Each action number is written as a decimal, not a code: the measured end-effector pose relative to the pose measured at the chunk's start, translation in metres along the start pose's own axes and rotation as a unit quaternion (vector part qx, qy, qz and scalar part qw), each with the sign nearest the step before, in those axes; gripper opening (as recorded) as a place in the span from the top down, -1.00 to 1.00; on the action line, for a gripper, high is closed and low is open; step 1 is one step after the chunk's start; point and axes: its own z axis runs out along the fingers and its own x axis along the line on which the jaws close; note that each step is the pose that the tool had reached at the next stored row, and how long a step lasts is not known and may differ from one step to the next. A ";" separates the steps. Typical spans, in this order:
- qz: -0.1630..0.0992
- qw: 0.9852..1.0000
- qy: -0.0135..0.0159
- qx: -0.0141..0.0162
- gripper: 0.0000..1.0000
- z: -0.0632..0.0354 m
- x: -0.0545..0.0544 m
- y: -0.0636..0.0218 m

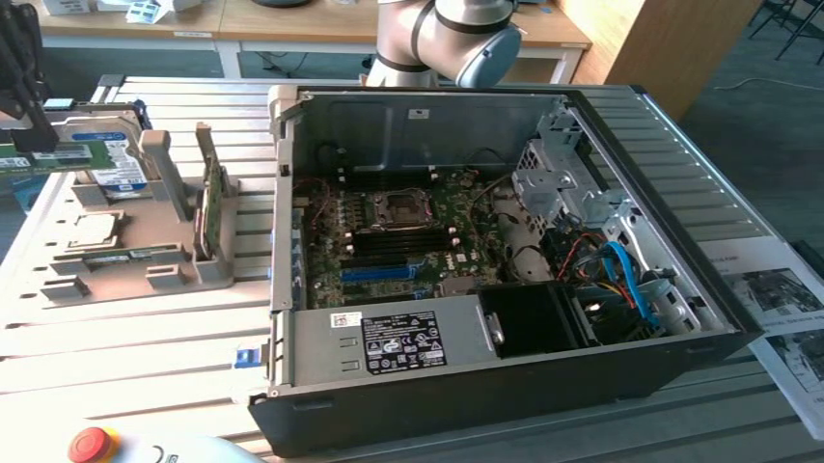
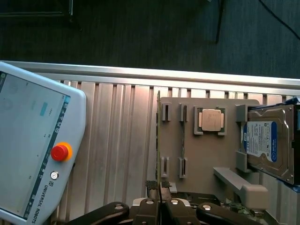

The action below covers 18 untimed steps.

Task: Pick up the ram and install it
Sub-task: 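Pick up the ram and move it above insertion slot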

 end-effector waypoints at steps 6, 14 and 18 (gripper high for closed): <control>0.000 1.000 0.000 0.002 0.76 -0.0001 0.000 0.0000; 0.000 1.000 -0.001 0.002 0.76 -0.0003 0.001 -0.0042; 0.000 1.000 -0.001 0.001 0.76 -0.0005 0.002 -0.0114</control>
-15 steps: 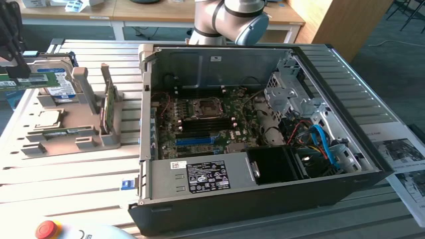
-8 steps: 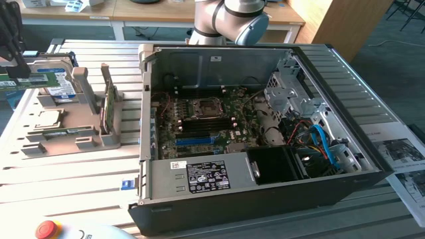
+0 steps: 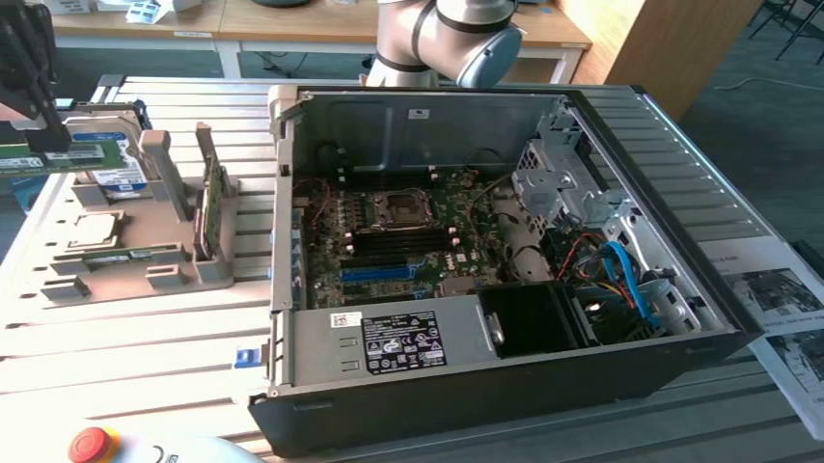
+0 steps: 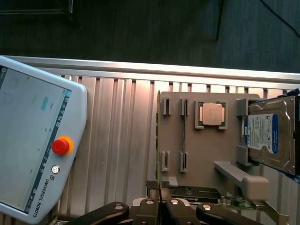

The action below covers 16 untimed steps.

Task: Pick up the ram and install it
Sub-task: 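Pick up the ram and move it above insertion slot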

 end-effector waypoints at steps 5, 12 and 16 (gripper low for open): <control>0.000 1.000 0.000 -0.003 0.76 -0.0004 0.003 -0.0125; -0.001 1.000 -0.001 -0.013 0.76 -0.0008 0.007 -0.0310; -0.001 1.000 -0.001 -0.022 0.76 -0.0012 0.010 -0.0419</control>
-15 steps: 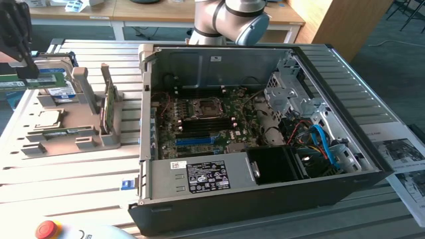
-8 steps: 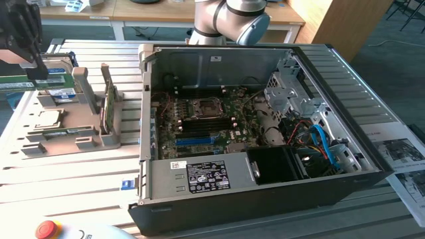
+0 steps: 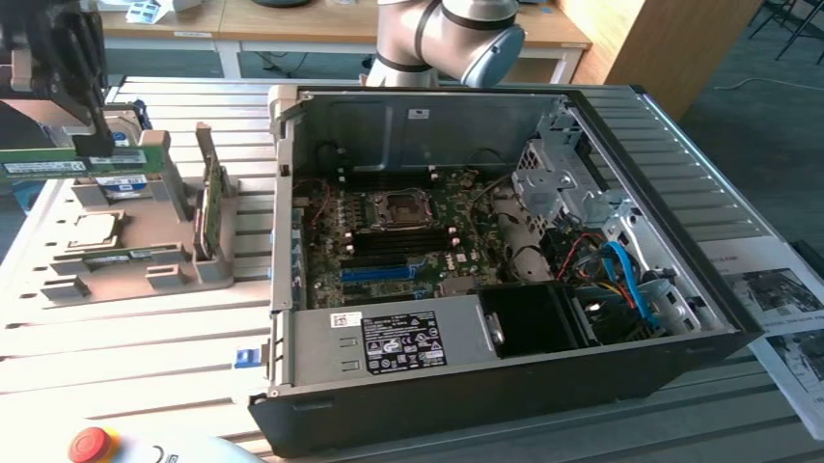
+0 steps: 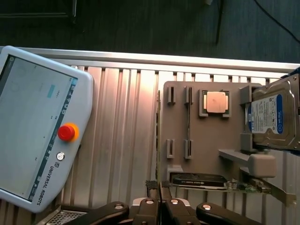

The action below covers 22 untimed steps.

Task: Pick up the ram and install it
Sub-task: 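Pick up the ram and move it above insertion slot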

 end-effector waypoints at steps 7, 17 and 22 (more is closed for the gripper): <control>-0.001 1.000 -0.001 -0.014 0.76 -0.0010 0.003 -0.0141; -0.001 1.000 -0.001 -0.014 0.76 -0.0017 0.005 -0.0230; -0.001 1.000 -0.001 -0.015 0.76 -0.0029 0.007 -0.0396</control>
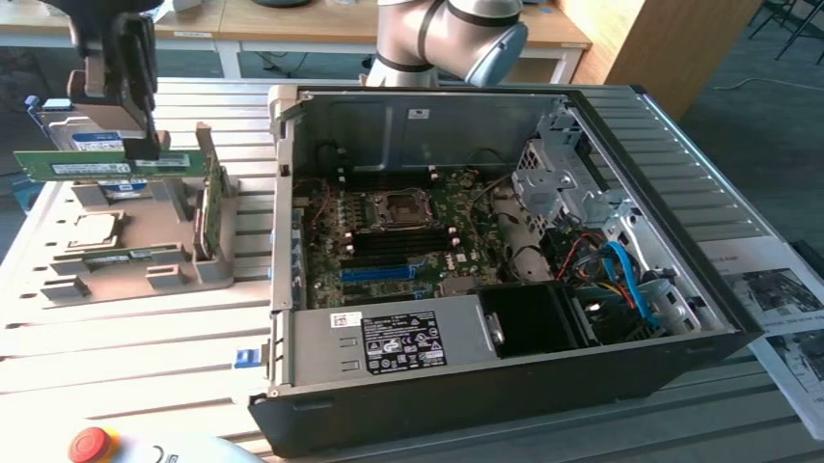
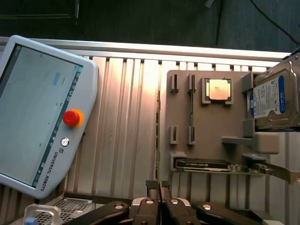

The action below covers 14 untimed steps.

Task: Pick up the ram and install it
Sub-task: 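Pick up the ram and move it above insertion slot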

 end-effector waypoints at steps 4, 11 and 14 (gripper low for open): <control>0.000 1.000 0.000 -0.001 0.76 -0.0016 0.002 -0.0146; 0.000 1.000 0.000 -0.004 0.76 -0.0043 0.007 -0.0400; 0.000 1.000 0.000 -0.006 0.76 -0.0055 0.009 -0.0514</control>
